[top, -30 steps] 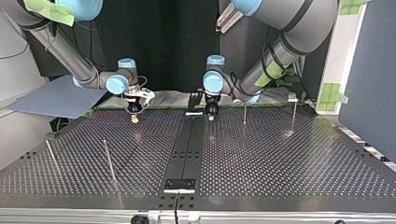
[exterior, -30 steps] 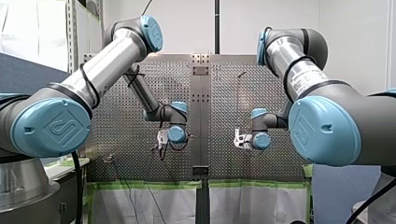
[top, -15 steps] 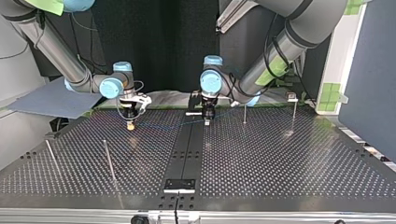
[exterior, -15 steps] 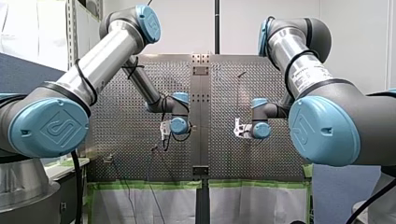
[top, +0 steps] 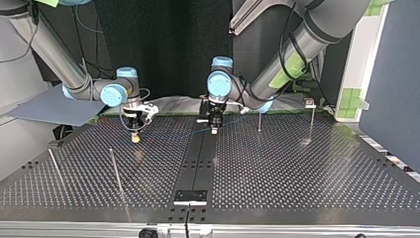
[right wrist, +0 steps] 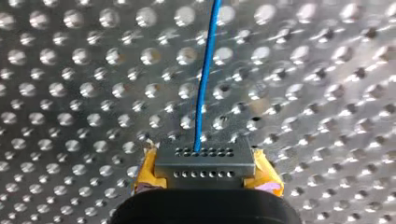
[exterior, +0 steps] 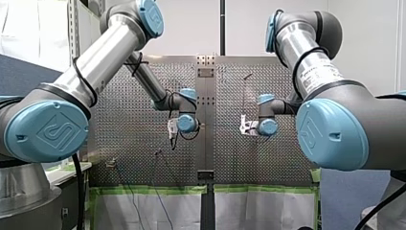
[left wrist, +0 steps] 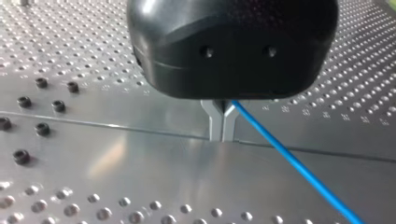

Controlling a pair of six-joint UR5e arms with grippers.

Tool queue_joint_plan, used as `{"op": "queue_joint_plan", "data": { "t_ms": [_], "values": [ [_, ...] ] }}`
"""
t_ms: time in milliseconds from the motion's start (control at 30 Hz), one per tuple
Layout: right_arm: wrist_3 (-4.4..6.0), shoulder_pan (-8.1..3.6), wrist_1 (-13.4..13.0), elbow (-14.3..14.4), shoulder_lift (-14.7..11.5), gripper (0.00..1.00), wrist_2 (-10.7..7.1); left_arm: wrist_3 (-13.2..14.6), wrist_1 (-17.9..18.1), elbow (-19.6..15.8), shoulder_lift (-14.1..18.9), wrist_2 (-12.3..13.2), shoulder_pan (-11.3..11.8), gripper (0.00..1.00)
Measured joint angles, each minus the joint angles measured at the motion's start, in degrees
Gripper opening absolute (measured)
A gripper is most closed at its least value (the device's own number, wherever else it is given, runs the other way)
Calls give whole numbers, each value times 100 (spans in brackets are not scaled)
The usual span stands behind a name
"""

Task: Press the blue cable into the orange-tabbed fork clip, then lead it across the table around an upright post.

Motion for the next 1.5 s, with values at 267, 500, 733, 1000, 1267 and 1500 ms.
{"op": "queue_joint_plan", "data": {
  "t_ms": [267,500,733,1000,1267,1500],
  "values": [
    [-59,94,174,1,-219,0,13,-12,-54,1,57,0,-13,0],
    [-237,240,465,0,-498,0,73,-16,-62,0,57,0,-30,0],
    [-344,458,573,0,-836,0,208,-16,-78,1,92,-6,-45,0],
    [-372,754,630,1,-1175,0,385,-76,-114,57,231,3,-49,0],
    [-404,891,707,1,-1321,0,389,-148,-373,393,254,11,-49,0],
    [-426,953,717,-11,-1432,0,401,-186,-404,500,260,17,-30,0]
  ]
}}
